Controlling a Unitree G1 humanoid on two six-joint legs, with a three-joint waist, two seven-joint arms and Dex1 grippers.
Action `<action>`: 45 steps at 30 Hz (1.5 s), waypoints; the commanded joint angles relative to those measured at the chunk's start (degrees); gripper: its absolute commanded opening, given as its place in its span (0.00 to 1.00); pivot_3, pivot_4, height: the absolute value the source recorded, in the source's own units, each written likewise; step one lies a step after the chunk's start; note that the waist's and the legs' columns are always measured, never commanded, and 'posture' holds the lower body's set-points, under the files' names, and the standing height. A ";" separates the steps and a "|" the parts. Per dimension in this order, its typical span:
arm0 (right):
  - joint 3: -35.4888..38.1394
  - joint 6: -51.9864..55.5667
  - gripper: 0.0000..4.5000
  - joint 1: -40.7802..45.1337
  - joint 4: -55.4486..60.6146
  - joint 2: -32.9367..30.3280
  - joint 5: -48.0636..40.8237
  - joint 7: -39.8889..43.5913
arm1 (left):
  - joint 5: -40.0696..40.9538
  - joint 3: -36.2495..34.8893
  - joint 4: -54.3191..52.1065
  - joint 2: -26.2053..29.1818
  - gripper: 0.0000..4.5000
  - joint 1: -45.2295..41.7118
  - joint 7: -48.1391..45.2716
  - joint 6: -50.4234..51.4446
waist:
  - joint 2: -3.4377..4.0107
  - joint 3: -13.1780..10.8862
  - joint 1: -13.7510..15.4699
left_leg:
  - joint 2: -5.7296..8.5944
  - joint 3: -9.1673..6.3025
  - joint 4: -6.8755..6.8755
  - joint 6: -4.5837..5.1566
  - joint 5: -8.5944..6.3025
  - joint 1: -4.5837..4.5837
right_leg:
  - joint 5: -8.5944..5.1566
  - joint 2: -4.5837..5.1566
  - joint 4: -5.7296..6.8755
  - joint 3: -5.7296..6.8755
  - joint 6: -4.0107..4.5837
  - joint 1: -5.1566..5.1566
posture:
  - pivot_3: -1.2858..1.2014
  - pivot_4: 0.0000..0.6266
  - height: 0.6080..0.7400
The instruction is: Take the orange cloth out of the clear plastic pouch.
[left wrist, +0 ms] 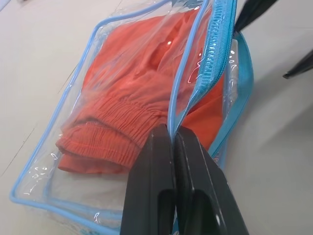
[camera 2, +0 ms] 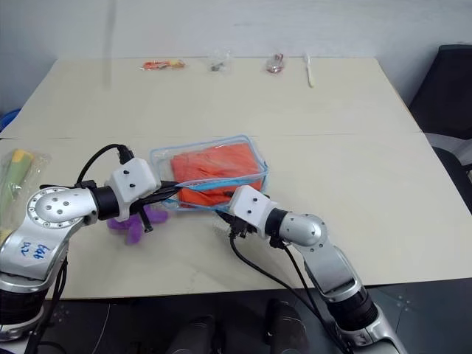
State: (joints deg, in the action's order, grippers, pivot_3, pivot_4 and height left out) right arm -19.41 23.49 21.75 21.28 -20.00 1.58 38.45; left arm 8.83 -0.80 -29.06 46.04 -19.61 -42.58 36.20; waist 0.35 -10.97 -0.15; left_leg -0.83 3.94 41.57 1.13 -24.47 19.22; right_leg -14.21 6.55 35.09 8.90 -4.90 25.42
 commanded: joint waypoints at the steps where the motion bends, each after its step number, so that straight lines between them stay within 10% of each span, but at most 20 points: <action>1: -1.00 -1.24 0.47 2.51 -3.09 0.62 3.95 -3.56 | 0.24 -0.12 -1.54 0.05 0.00 -0.72 0.10 -1.21 | 0.00 0.00 0.03 | 0.00 -0.01 0.00 0.00 0.00 0.00 | 0.00 0.00 0.00 0.01 0.00 0.00 | 0.52 0.24 1.00; 7: -4.64 -9.78 0.47 3.50 -8.24 -1.94 11.95 -5.99 | 0.31 -0.39 -1.60 0.19 0.00 -0.86 0.19 -1.13 | 0.00 0.00 -0.04 | 0.01 0.00 -0.02 0.00 0.00 0.01 | 0.00 -0.01 -0.04 0.02 0.00 0.00 | 0.52 0.24 1.00; 14: -6.18 -16.13 0.91 3.87 -11.55 -2.97 18.75 -8.68 | 0.23 -0.76 -1.31 0.35 0.00 -0.88 0.23 -1.38 | 0.00 0.00 -0.08 | -0.01 -0.01 -0.01 0.00 0.00 0.01 | 0.00 0.00 -0.03 0.01 0.00 0.00 | 0.52 0.24 1.00; 45: -11.61 -27.52 0.91 14.60 -33.93 2.15 35.53 -15.85 | 0.54 -0.56 -0.93 -0.47 0.00 -1.24 1.00 -1.64 | 0.01 0.02 -0.62 | -0.08 -0.02 -0.01 -0.03 0.02 -0.02 | 0.00 0.00 0.01 0.00 0.00 -0.01 | 0.52 0.24 1.00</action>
State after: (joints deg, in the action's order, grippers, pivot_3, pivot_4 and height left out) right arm -29.57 -4.12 37.25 -9.51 -17.96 35.83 22.43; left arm 8.86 -0.59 -28.74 45.82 -19.82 -41.88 35.60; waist 0.36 -10.95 -0.77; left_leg -0.92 3.91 41.56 1.10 -24.45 19.20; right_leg -14.21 6.56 35.10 8.90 -4.90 25.41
